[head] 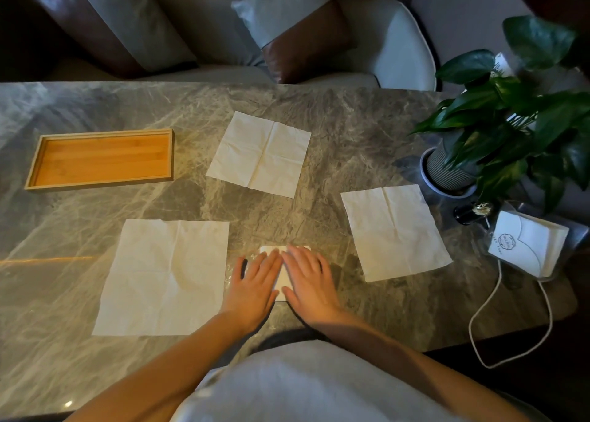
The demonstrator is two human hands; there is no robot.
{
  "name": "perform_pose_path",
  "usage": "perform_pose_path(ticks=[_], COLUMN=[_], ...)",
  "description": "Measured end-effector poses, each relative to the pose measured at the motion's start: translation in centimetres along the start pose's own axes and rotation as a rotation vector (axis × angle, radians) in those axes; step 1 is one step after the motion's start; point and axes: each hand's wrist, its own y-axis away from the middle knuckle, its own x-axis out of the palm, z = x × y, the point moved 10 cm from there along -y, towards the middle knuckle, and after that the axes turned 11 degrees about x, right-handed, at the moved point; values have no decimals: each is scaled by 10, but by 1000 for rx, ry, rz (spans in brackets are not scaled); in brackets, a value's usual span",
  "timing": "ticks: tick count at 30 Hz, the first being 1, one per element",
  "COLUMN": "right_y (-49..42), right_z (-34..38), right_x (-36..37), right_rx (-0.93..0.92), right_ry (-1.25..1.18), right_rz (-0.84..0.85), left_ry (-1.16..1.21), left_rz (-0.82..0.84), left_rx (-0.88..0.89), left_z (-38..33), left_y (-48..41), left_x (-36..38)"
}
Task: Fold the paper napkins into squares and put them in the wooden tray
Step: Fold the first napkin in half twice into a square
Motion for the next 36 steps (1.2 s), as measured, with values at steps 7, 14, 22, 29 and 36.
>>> perform_pose_path(ticks=[7,14,22,29,36], right_y=[-6,-6,-5,-7,0], right_z=[-2,-33,-46,-44,-51], right_x=[38,48,57,51,13], right_rx=[44,67,76,70,128], right_ry=[110,197,198,159,-113], right_rz=[205,231,237,278,124], left_ry=[44,42,38,28,87], left_rz=[200,255,276,293,151], left_rx=[0,-41,-35,-49,-133], left_z=[4,25,24,24,32], left_y=[-7,5,8,5,2], left_x=[43,58,52,50,20])
